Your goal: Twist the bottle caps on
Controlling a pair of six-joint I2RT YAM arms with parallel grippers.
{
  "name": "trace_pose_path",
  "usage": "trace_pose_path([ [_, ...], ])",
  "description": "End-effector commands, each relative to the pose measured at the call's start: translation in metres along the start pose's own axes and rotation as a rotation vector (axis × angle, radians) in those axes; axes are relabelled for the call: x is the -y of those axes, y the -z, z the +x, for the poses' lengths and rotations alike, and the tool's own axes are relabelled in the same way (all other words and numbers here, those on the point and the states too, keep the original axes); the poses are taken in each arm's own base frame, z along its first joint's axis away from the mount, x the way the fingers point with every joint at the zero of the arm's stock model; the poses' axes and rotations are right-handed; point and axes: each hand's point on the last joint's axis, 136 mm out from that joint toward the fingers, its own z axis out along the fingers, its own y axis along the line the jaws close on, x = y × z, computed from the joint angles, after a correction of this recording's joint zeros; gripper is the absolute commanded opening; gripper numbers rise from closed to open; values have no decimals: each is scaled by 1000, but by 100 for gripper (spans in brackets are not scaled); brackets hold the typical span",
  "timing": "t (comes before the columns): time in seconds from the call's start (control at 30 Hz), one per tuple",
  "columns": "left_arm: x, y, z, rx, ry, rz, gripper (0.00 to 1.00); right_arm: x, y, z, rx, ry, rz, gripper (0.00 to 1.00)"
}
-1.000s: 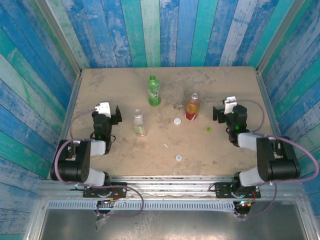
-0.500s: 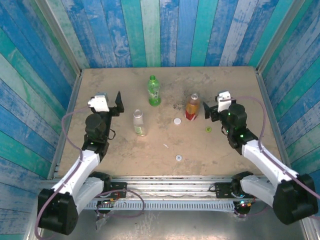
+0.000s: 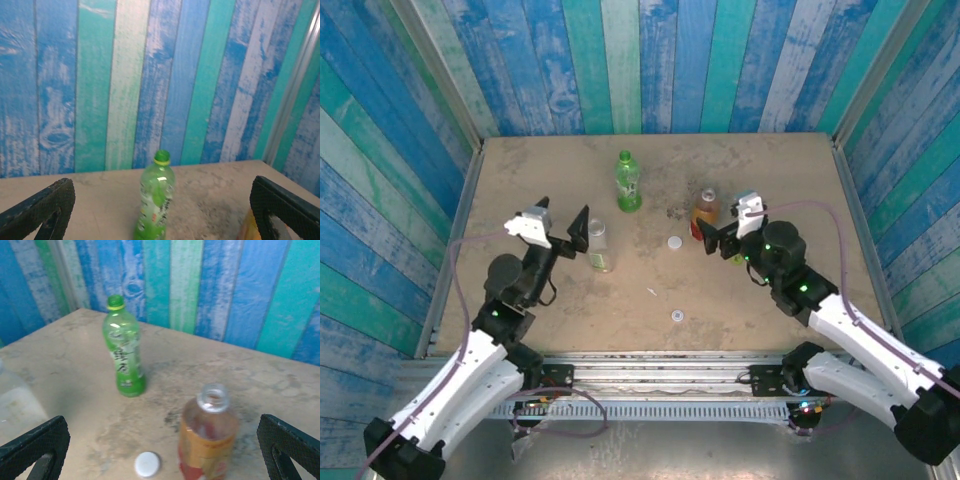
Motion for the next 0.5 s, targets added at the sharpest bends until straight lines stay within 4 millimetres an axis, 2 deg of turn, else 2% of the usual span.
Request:
trace_pose_path([
  [0.0, -1, 6, 25, -47, 3, -35, 94, -33, -10, -13, 27, -21, -96, 100],
  [0.17, 2, 7, 59, -70, 12, -22, 94, -61, -22, 1, -5, 36, -142, 100],
  [0.47, 3, 0, 108, -140, -22, -30, 94, -76, -31, 32, -81, 59, -165, 100],
])
